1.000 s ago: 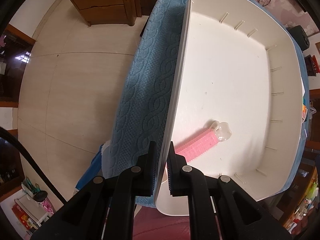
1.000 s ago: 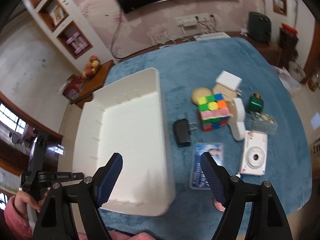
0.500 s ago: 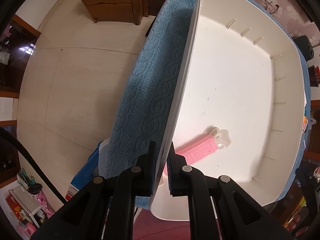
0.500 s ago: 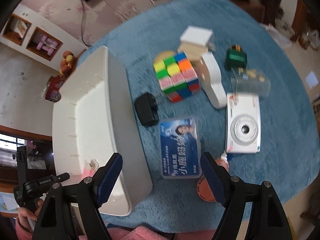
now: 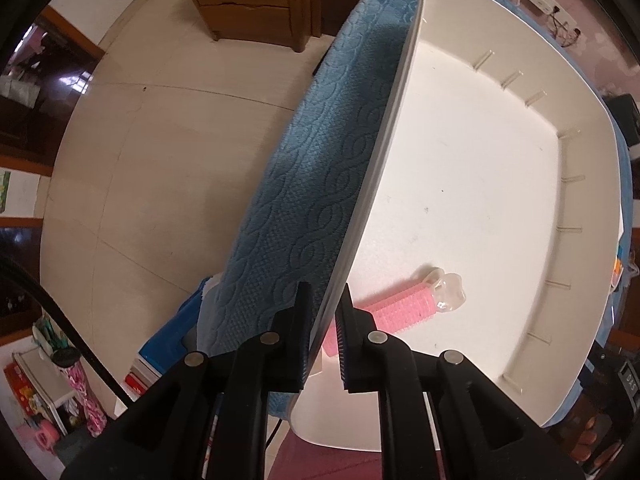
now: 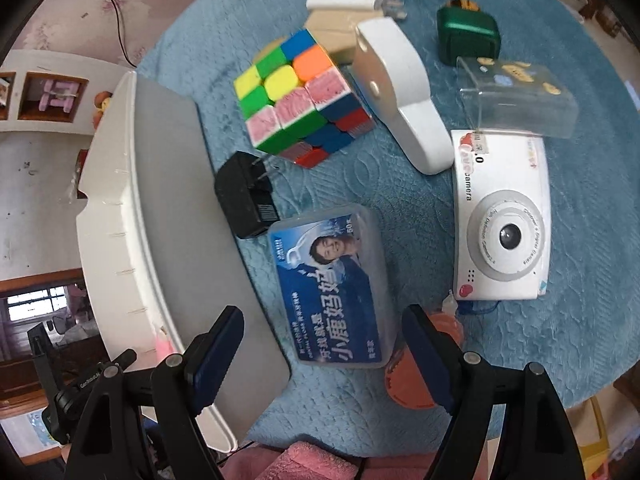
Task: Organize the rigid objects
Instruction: 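Move the right gripper to the clear box with blue label, then grasp the clear blue-labelled box with the right gripper and lift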
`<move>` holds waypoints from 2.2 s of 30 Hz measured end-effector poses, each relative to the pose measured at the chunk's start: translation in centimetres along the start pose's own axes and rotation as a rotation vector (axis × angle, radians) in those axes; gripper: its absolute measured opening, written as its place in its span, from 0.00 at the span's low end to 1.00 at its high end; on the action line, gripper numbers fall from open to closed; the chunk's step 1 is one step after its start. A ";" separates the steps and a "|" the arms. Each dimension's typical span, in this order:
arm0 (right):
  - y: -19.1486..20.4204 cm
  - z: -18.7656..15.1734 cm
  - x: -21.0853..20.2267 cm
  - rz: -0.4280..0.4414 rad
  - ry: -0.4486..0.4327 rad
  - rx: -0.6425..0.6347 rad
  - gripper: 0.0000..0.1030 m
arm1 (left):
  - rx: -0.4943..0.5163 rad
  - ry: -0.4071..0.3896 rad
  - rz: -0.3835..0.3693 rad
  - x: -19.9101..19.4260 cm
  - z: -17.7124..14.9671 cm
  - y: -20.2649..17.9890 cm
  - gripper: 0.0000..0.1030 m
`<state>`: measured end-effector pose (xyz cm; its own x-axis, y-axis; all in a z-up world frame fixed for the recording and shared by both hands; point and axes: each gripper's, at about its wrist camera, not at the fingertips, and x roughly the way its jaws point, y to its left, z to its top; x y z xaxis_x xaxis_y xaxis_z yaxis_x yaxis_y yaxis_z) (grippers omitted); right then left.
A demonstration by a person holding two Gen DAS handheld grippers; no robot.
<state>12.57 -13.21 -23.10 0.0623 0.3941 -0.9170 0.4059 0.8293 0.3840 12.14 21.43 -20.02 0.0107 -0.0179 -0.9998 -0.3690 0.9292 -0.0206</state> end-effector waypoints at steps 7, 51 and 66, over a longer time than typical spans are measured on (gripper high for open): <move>0.3 1.6 1.3 -0.031 0.062 -0.024 0.80 | -0.043 0.001 0.023 -0.2 0.0 -0.1 0.14; 3.3 -4.8 -5.5 -0.054 -0.250 -0.094 0.65 | 0.224 0.043 0.012 0.6 -0.2 -1.9 0.10; 11.4 -8.6 -9.4 -0.038 -0.400 -0.343 0.65 | 0.324 0.049 -0.005 0.4 -0.2 -3.0 0.10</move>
<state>8.79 -4.00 -9.18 0.4234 0.2352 -0.8749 0.0972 0.9484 0.3020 13.10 18.62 -20.37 -0.0358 -0.0332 -0.9988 -0.0540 0.9981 -0.0313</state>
